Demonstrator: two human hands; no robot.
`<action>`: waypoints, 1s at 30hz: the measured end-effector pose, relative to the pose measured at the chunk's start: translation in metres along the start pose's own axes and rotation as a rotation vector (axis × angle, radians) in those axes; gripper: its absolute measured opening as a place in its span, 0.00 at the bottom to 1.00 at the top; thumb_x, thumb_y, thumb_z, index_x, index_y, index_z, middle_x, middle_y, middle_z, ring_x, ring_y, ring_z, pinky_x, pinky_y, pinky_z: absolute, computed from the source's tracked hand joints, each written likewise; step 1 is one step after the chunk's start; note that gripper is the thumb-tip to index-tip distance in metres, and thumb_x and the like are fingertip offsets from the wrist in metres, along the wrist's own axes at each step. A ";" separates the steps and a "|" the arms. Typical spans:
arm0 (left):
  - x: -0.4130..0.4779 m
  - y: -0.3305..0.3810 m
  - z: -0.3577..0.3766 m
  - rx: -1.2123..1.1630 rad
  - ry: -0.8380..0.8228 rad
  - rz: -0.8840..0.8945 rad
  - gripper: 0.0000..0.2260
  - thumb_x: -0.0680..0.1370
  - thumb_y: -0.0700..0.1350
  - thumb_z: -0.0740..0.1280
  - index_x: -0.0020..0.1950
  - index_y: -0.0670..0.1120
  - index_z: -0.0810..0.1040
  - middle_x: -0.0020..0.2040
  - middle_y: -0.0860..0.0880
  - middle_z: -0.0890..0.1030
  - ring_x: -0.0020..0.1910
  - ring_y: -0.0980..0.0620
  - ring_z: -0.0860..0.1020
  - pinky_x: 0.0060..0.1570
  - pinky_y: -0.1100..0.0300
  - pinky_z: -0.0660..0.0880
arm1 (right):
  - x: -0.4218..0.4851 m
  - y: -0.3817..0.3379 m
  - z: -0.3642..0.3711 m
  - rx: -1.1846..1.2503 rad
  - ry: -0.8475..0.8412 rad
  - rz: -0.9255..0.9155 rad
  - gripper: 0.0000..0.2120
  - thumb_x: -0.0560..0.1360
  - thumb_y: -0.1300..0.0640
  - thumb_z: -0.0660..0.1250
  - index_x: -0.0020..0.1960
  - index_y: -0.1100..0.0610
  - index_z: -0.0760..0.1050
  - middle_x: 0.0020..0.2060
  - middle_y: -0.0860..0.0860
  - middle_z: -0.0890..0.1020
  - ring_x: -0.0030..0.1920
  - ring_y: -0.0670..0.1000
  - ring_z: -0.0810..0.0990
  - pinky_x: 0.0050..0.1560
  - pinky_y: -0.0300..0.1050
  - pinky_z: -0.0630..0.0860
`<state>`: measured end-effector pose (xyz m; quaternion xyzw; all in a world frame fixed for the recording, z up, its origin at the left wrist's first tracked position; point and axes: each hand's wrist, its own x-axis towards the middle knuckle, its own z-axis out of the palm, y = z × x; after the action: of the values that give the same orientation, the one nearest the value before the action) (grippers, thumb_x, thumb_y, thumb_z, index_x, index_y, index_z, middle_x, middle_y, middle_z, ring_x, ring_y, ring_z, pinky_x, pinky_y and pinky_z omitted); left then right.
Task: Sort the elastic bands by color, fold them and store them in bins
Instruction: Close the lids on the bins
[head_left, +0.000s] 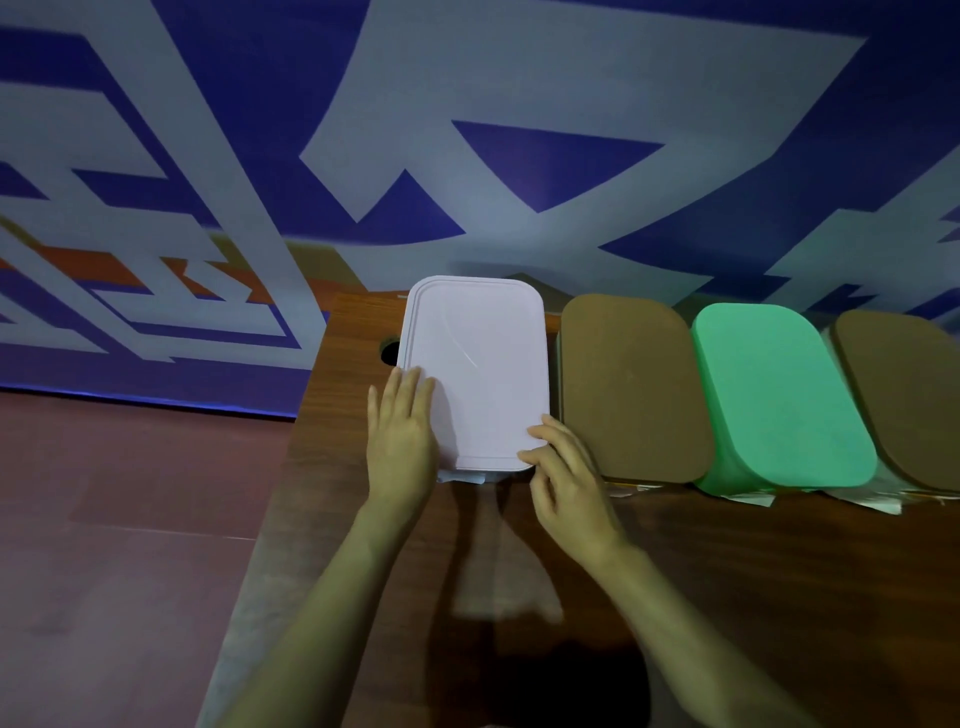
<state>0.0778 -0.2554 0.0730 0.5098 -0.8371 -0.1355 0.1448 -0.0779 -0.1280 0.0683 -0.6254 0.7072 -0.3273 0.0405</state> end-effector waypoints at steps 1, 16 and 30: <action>0.003 0.002 0.002 0.035 0.016 0.031 0.32 0.57 0.28 0.75 0.61 0.35 0.75 0.63 0.34 0.75 0.65 0.34 0.71 0.67 0.40 0.55 | 0.002 -0.002 -0.002 -0.013 -0.011 0.013 0.12 0.73 0.63 0.56 0.45 0.61 0.78 0.54 0.54 0.79 0.65 0.52 0.72 0.65 0.44 0.68; 0.006 0.025 0.016 0.179 -0.019 0.108 0.33 0.77 0.63 0.53 0.67 0.38 0.71 0.69 0.37 0.70 0.69 0.39 0.68 0.70 0.45 0.61 | 0.153 0.006 0.026 -0.302 -0.401 0.303 0.24 0.83 0.55 0.47 0.76 0.61 0.49 0.76 0.57 0.49 0.76 0.57 0.42 0.74 0.48 0.43; 0.015 0.021 0.024 0.207 0.102 0.045 0.25 0.79 0.50 0.51 0.71 0.37 0.66 0.72 0.36 0.64 0.73 0.39 0.62 0.73 0.45 0.51 | 0.147 0.013 0.046 -0.489 -0.353 0.312 0.34 0.80 0.40 0.43 0.76 0.63 0.43 0.76 0.61 0.47 0.76 0.60 0.43 0.75 0.51 0.42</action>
<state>0.0444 -0.2577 0.0602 0.5094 -0.8493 -0.0189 0.1371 -0.0992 -0.2813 0.0773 -0.5481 0.8339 -0.0244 0.0606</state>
